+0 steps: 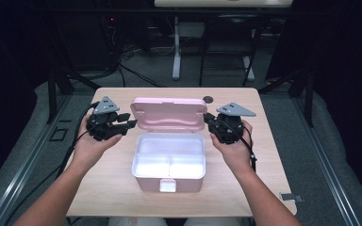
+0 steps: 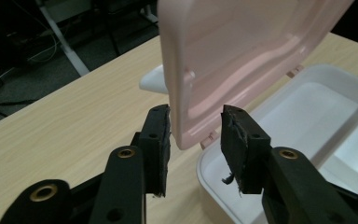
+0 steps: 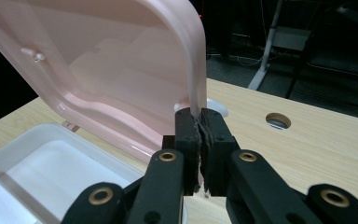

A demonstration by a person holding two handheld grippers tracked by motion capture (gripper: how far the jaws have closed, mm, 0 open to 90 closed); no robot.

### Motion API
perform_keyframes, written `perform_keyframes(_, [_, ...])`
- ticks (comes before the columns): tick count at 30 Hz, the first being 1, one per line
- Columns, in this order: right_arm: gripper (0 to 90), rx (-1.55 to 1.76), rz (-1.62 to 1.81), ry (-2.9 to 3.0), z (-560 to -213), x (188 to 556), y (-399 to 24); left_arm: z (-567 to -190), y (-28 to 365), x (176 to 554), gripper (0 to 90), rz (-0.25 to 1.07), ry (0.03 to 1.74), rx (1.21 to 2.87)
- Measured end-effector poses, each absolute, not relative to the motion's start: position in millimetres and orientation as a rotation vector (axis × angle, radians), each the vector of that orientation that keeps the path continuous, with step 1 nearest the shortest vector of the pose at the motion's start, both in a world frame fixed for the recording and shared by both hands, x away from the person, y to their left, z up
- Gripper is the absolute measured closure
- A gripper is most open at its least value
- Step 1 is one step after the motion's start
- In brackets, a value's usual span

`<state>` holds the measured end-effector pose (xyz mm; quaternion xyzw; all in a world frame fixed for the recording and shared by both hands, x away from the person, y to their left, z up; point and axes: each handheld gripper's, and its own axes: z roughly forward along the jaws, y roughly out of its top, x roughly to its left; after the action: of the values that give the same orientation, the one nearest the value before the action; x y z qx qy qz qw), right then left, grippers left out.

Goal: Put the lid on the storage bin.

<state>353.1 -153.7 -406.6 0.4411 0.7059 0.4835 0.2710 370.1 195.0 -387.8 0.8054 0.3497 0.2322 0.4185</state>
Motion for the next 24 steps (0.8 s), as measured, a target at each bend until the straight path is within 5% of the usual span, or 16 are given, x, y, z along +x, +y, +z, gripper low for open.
perform_keyframes(7, [85.8,1.182,1.311,1.902,-407,351,-155,-384,194,376,60.4,0.629,0.88,1.951])
perform_keyframes(24, [81.7,1.18,1.357,1.894,-402,350,-156,-370,189,374,74.5,0.638,0.823,1.874])
